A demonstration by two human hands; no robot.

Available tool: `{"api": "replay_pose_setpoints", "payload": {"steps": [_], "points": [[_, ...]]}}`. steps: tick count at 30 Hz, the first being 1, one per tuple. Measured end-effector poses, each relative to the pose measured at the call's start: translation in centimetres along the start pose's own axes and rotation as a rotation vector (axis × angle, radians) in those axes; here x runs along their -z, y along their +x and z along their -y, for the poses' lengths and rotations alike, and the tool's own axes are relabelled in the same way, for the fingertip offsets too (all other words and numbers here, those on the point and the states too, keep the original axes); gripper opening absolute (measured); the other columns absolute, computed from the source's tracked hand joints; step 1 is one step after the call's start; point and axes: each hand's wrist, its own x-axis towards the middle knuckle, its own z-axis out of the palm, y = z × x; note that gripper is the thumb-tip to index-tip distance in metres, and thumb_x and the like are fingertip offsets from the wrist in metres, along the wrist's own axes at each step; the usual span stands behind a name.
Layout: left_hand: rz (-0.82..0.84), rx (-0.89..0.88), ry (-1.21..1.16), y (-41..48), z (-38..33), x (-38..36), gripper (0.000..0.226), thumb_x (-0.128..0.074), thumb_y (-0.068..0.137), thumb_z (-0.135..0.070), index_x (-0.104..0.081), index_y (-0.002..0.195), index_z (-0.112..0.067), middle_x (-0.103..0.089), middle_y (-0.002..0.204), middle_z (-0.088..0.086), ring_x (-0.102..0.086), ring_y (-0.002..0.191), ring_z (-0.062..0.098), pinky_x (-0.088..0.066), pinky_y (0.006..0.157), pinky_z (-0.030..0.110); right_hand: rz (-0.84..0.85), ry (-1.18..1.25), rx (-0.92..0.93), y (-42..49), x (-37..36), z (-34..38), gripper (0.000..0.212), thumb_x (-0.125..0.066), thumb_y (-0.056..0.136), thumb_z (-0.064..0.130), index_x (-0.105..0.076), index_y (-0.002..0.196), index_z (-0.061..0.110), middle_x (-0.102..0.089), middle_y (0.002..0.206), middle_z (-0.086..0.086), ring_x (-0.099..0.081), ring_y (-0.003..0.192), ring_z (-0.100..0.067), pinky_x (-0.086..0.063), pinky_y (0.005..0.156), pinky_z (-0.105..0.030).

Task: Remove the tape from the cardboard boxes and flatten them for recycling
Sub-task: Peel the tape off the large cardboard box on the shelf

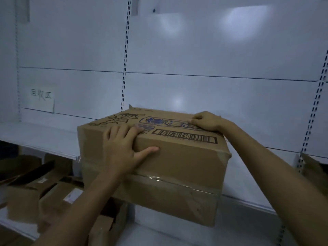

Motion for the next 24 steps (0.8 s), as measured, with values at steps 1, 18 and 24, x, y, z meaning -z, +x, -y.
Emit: {"api": "replay_pose_setpoints", "payload": {"steps": [1,18,24], "points": [[0.016,0.005,0.002,0.9,-0.1,-0.4,0.078,-0.034,0.076,-0.084,-0.071,0.097,-0.018,-0.064,0.092,0.000,-0.056,0.088,0.027,-0.033,0.088,0.038,0.039,0.028,0.032,-1.0,0.1,0.4,0.039,-0.049,0.095,0.044,-0.068,0.110,0.013,-0.065,0.117,-0.007,-0.059,0.104,-0.022,-0.043,0.089,-0.032],[-0.055,-0.018,-0.533,-1.0,10.3,-0.5,0.039,-0.047,0.096,-0.022,-0.051,0.132,-0.009,-0.049,0.139,0.011,-0.044,0.128,0.024,-0.030,0.109,0.035,-1.147,-0.622,0.116,-6.1,-15.8,15.5,0.029,-0.050,0.094,0.034,-0.070,0.102,0.015,-0.069,0.100,-0.005,-0.062,0.094,-0.028,-0.034,0.094,-0.040],[0.522,0.727,-0.887,-5.5,14.8,-0.7,0.070,-0.033,0.092,-0.058,-0.015,0.152,-0.027,-0.035,0.153,0.003,-0.038,0.137,0.024,-0.032,0.111,0.041,-1.132,-0.646,0.112,-4.6,-15.0,14.9,0.033,-0.042,0.097,0.033,-0.065,0.105,0.010,-0.067,0.101,-0.009,-0.058,0.091,-0.031,-0.035,0.091,-0.041]]}}
